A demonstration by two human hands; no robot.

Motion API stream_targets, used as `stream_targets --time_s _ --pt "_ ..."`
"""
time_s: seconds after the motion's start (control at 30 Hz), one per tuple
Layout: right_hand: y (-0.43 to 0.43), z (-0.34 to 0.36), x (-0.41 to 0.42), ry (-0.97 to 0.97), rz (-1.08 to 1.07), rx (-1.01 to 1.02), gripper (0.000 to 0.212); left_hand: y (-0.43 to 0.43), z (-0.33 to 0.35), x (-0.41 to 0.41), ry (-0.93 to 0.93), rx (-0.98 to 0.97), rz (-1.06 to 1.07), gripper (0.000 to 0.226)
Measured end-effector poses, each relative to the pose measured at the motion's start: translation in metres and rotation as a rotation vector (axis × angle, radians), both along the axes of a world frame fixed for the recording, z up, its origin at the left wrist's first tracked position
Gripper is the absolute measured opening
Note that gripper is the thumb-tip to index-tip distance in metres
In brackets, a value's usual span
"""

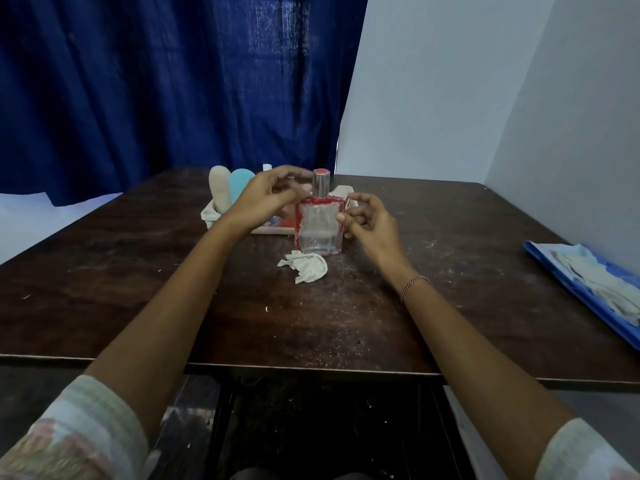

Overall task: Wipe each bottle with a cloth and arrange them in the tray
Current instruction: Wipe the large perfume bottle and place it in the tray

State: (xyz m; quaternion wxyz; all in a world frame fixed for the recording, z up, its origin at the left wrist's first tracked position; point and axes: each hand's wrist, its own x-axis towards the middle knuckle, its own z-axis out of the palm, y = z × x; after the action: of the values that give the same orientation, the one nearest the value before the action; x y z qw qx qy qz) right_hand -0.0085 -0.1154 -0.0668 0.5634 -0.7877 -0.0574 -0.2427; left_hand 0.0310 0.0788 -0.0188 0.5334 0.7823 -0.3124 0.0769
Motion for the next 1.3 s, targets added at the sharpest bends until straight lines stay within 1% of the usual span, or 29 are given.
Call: stream_targets --time_s 0.07,0.13,0.23,0.3,0.33,0.37,0.47,0.57,0.7,0.77,0.8,0.87,0.93,0.97,1.03,1.07,1.1,1.13,1.2,1.3 --pt "0.000 0.000 0.000 -0.030 -0.048 -0.064 0.051 -0.009 0.012 -0.002 -0.021 -0.061 -0.025 0.029" --pt "0.002 0.003 -0.004 -0.105 -0.106 -0.099 0.052 -0.017 0.019 -0.002 -0.032 -0.089 -0.073 0.032" --pt "0.004 0.009 -0.015 -0.280 -0.163 -0.116 0.035 -0.025 0.014 -0.001 0.021 -0.192 -0.128 0.033" --pt "0.006 0.012 -0.022 -0.343 -0.123 -0.178 0.021 -0.025 0.006 0.001 0.094 -0.281 -0.144 0.034" --pt "0.007 0.013 -0.024 -0.343 -0.073 -0.232 0.019 -0.023 0.004 0.002 0.122 -0.298 -0.147 0.034" --pt "0.009 0.014 -0.026 -0.326 0.000 -0.297 0.022 -0.021 0.003 0.002 0.142 -0.305 -0.148 0.034" --pt "0.016 0.011 -0.028 -0.267 0.219 -0.574 0.027 -0.017 0.003 0.002 0.141 -0.316 -0.143 0.034" --pt "0.022 0.006 -0.024 -0.205 0.346 -0.817 0.029 -0.018 0.001 -0.001 0.138 -0.350 -0.185 0.035" --pt "0.024 0.004 -0.020 -0.136 0.400 -0.907 0.041 -0.021 -0.003 0.001 0.160 -0.319 -0.261 0.035" --pt "0.025 0.004 -0.019 -0.129 0.376 -0.907 0.047 -0.021 -0.004 0.003 0.172 -0.318 -0.262 0.035" --pt "0.025 0.004 -0.019 -0.122 0.371 -0.907 0.046 -0.022 -0.004 0.003 0.177 -0.323 -0.256 0.035" --pt "0.025 0.005 -0.019 -0.131 0.380 -0.929 0.034 -0.022 -0.004 0.004 0.182 -0.323 -0.238 0.035" --pt "0.023 0.008 -0.022 -0.223 0.344 -0.925 0.024 -0.022 -0.005 0.004 0.184 -0.323 -0.231 0.034" --pt "0.022 0.010 -0.024 -0.310 0.277 -0.888 0.021 -0.022 -0.005 0.005 0.183 -0.324 -0.231 0.033" --pt "0.018 0.016 -0.027 -0.500 0.034 -0.734 0.020 -0.022 -0.006 0.005 0.177 -0.339 -0.228 0.032" --pt "0.014 0.019 -0.028 -0.561 -0.099 -0.628 0.018 -0.022 -0.006 0.006 0.173 -0.350 -0.222 0.032" --pt "0.011 0.021 -0.028 -0.583 -0.203 -0.523 0.015 -0.022 -0.007 0.006 0.170 -0.357 -0.214 0.031" --pt "0.008 0.023 -0.027 -0.574 -0.269 -0.436 0.014 -0.023 -0.007 0.006 0.169 -0.356 -0.201 0.030" --pt "0.004 0.022 -0.025 -0.506 -0.323 -0.344 0.012 -0.025 -0.006 0.006 0.151 -0.347 -0.178 0.027" --pt "0.006 0.018 -0.021 -0.407 -0.300 -0.348 0.014 -0.026 -0.007 0.006 0.086 -0.354 -0.159 0.025"
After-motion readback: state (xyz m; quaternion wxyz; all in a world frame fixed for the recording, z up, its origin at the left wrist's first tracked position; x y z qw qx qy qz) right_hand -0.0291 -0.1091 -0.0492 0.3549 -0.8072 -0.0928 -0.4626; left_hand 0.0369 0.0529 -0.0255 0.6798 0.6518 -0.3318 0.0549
